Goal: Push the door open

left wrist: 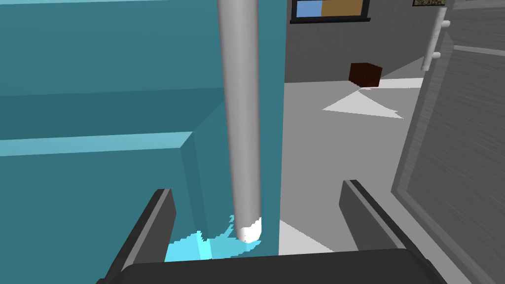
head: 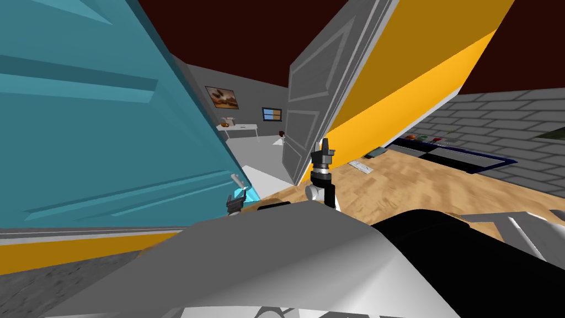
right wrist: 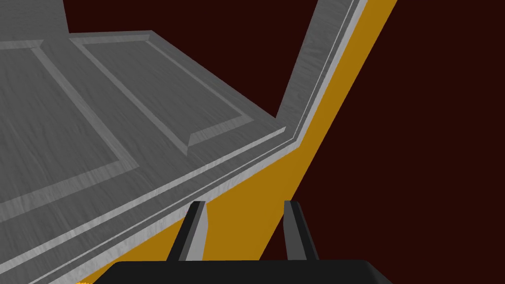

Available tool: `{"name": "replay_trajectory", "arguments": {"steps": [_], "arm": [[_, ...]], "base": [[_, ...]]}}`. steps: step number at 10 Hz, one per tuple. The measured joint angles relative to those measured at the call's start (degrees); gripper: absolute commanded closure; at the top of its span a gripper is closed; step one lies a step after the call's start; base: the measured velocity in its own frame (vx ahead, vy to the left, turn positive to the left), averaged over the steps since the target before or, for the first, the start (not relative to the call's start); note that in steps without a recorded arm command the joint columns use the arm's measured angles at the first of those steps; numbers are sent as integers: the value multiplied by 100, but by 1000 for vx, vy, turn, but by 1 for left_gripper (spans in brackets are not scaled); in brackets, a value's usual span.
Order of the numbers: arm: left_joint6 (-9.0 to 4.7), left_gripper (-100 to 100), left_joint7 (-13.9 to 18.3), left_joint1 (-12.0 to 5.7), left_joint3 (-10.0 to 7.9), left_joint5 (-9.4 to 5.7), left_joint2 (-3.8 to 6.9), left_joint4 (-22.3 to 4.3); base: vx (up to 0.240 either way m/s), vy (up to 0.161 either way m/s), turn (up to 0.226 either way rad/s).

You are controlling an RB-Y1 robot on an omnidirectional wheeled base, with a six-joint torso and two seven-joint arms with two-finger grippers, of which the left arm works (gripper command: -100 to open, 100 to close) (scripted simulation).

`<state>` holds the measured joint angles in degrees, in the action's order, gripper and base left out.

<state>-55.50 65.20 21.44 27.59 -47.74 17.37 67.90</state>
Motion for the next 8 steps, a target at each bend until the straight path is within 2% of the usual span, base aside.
{"name": "replay_trajectory", "arguments": {"steps": [4, 5, 6, 8], "arm": [[46, -100, 90, -161, -77, 5, -15, -174], [65, -100, 105, -195, -99, 3, -14, -199], [70, 100, 108, -200, -103, 2, -13, -200], [73, 100, 109, -208, -104, -1, -14, -199]], "base": [[192, 57, -8], [83, 7, -2], [-11, 3, 2], [-21, -2, -13]]}}
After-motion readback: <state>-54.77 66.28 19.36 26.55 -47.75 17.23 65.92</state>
